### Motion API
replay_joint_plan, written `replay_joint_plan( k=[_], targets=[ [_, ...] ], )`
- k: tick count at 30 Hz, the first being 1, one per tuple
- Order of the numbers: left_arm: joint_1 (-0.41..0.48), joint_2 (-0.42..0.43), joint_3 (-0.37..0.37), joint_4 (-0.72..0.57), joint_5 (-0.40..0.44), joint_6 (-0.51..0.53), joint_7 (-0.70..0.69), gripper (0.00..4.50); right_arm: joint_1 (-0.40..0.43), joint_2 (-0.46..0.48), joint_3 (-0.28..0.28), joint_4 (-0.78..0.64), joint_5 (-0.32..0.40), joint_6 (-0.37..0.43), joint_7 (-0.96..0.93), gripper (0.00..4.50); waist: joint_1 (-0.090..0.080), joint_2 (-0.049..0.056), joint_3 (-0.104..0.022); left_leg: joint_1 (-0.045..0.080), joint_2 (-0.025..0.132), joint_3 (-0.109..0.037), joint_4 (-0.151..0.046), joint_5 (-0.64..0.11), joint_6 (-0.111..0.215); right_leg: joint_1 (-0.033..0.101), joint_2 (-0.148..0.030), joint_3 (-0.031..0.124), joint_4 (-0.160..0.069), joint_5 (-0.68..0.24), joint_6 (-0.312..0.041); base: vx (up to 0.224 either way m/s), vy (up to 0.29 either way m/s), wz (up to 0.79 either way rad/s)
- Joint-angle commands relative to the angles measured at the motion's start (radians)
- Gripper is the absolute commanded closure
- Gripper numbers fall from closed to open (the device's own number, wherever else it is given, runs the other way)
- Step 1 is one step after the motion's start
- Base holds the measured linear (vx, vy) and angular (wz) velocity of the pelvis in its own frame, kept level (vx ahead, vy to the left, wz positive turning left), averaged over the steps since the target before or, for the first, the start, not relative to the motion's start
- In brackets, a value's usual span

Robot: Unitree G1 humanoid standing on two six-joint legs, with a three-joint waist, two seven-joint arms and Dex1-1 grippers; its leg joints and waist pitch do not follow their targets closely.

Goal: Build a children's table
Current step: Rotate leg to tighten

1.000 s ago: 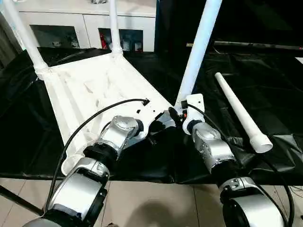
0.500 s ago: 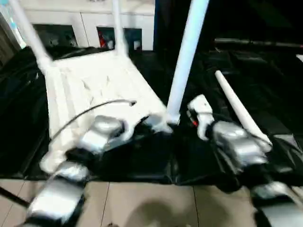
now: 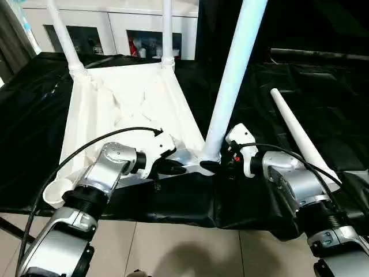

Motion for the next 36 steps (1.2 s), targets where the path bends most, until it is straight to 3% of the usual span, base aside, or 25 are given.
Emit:
replay_joint_plan(
  k=[1, 11, 13, 14, 15, 16, 17, 20, 24, 25, 27, 28, 36],
  targets=[
    [0.004, -0.016, 0.013, -0.032, -0.048, -0.005, -0.031, 4.5, 0.003, -0.001, -0.004, 0.0, 0.011, 0.009, 0.005, 1.56, 0.0, -0.012, -0.07, 0.009, 0.023, -0.002, -0.06, -0.176, 0.047, 0.055, -0.052, 0.047, -0.058, -0.203, -0.219, 0.0, 0.0, 0.0],
    [0.002, -0.025, 0.023, -0.033, -0.053, 0.014, -0.01, 4.5, 0.012, 0.022, -0.025, 0.015, 0.017, 0.008, -0.033, 1.76, -0.001, -0.011, -0.071, 0.01, 0.023, -0.002, -0.06, -0.173, 0.042, 0.056, -0.052, 0.046, -0.058, -0.207, -0.216, 0.0, 0.0, 0.0],
    [-0.011, -0.048, 0.03, -0.009, -0.041, 0.025, 0.047, 4.5, 0.008, 0.055, -0.058, 0.049, 0.014, 0.007, -0.127, 1.76, -0.002, -0.011, -0.07, 0.01, 0.021, -0.003, -0.06, -0.183, 0.034, 0.054, -0.053, 0.046, -0.059, -0.221, -0.217, 0.0, 0.0, 0.0],
    [-0.046, -0.099, 0.042, 0.058, -0.012, 0.032, 0.175, 4.5, 0.001, 0.122, -0.119, 0.106, 0.013, 0.009, -0.311, 1.76, -0.01, -0.01, -0.068, 0.007, 0.019, -0.002, -0.061, -0.191, 0.03, 0.05, -0.051, 0.048, -0.061, -0.239, -0.21, 0.0, 0.0, 0.0],
    [-0.046, -0.099, 0.042, 0.058, -0.012, 0.032, 0.175, 4.5, 0.001, 0.122, -0.119, 0.106, 0.013, 0.009, -0.311, 1.76, -0.008, -0.012, -0.068, 0.012, 0.02, -0.004, -0.062, -0.195, 0.018, 0.051, -0.053, 0.047, -0.066, -0.262, -0.204, 0.0, 0.0, 0.0],
    [-0.084, -0.157, 0.054, 0.132, 0.012, 0.029, 0.309, 4.5, -0.004, 0.198, -0.179, 0.156, 0.021, 0.014, -0.499, 1.76, -0.014, -0.01, -0.067, 0.009, 0.015, -0.003, -0.063, -0.192, 0.005, 0.052, -0.05, 0.047, -0.069, -0.284, -0.19, 0.0, 0.0, 0.0],
    [-0.099, -0.182, 0.059, 0.16, 0.018, 0.029, 0.36, 4.5, -0.007, 0.226, -0.195, 0.174, 0.018, 0.011, -0.569, 1.76, -0.013, -0.009, -0.067, 0.015, 0.017, -0.004, -0.064, -0.206, -0.005, 0.049, -0.051, 0.047, -0.07, -0.299, -0.186, 0.0, 0.0, 0.0],
    [-0.119, -0.223, 0.062, 0.195, 0.024, 0.032, 0.419, 4.5, -0.012, 0.265, -0.204, 0.202, 0.011, 0.001, -0.65, 1.76, -0.013, -0.012, -0.069, 0.014, 0.013, -0.004, -0.063, -0.221, 0.005, 0.051, -0.051, 0.047, -0.078, -0.333, -0.162, 0.0, 0.0, 0.0],
    [-0.133, -0.278, 0.038, 0.213, 0.038, 0.017, 0.457, 4.5, -0.041, 0.319, -0.2, 0.245, -0.017, -0.043, -0.741, 1.76, -0.013, -0.008, -0.07, 0.012, 0.015, -0.004, -0.063, -0.21, 0.015, 0.051, -0.05, 0.048, -0.073, -0.285, -0.171, 0.0, 0.0, 0.0],
    [-0.135, -0.277, 0.036, 0.214, 0.039, 0.011, 0.454, 4.5, -0.05, 0.318, -0.198, 0.255, -0.024, -0.055, -0.748, 1.76, -0.013, -0.002, -0.07, 0.012, 0.014, -0.005, -0.064, -0.211, 0.015, 0.051, -0.05, 0.047, -0.073, -0.279, -0.174, 0.0, 0.0, 0.0],
    [-0.145, -0.277, 0.039, 0.235, 0.046, -0.004, 0.456, 4.5, -0.066, 0.322, -0.208, 0.278, -0.028, -0.087, -0.762, 1.76, -0.015, -0.004, -0.07, 0.012, 0.012, -0.004, -0.063, -0.223, 0.018, 0.05, -0.049, 0.048, -0.075, -0.28, -0.173, 0.0, 0.0, 0.0],
    [-0.15, -0.278, 0.042, 0.248, 0.048, -0.01, 0.46, 4.5, -0.072, 0.326, -0.215, 0.287, -0.028, -0.099, -0.768, 1.21, -0.016, -0.004, -0.071, 0.012, 0.012, -0.004, -0.064, -0.224, 0.019, 0.051, -0.047, 0.048, -0.074, -0.276, -0.174, 0.0, 0.0, 0.0],
    [-0.158, -0.261, 0.043, 0.274, 0.06, -0.1, 0.466, 4.5, -0.056, 0.291, -0.235, 0.22, -0.01, -0.157, -0.746, 0.56, -0.01, -0.005, -0.072, 0.011, 0.013, -0.001, -0.061, -0.198, 0.041, 0.054, -0.048, 0.05, -0.069, -0.228, -0.191, 0.0, 0.0, 0.0]
  ],
)
